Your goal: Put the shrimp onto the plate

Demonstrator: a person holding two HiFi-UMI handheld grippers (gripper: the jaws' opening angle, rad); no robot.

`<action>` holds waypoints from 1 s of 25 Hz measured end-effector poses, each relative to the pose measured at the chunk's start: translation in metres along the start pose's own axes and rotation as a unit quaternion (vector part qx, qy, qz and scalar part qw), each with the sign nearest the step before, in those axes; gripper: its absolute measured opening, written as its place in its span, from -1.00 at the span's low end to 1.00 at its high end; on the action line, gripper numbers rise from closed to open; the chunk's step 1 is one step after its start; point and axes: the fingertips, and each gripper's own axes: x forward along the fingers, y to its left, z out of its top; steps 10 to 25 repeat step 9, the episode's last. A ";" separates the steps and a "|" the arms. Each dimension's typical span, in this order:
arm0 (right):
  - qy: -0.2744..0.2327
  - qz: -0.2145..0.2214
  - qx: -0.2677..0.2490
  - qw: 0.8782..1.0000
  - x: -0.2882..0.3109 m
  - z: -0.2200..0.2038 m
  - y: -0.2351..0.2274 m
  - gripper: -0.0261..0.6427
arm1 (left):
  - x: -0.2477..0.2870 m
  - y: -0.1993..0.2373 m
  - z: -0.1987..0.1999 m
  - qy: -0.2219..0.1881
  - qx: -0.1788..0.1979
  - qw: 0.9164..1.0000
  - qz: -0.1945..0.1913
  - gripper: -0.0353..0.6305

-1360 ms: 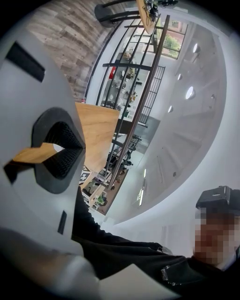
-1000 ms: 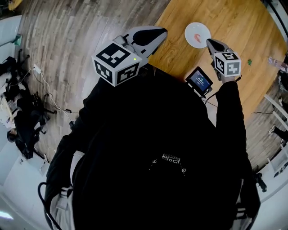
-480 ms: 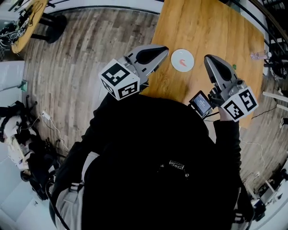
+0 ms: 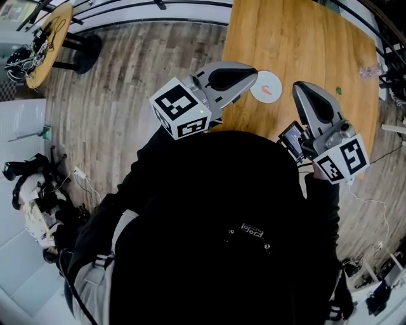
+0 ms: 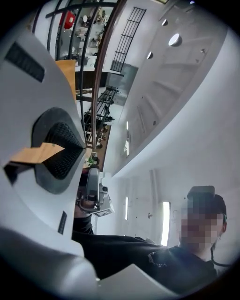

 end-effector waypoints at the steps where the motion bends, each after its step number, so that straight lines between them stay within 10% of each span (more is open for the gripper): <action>1: -0.001 0.000 0.001 1.000 0.000 -0.009 -0.001 -0.87 | 0.002 -0.001 -0.008 0.004 0.003 1.000 -0.004 -0.90; 25: 0.002 -0.003 -0.010 1.000 -0.001 0.005 0.005 -0.87 | -0.002 -0.001 0.010 0.008 0.024 1.000 0.002 -0.90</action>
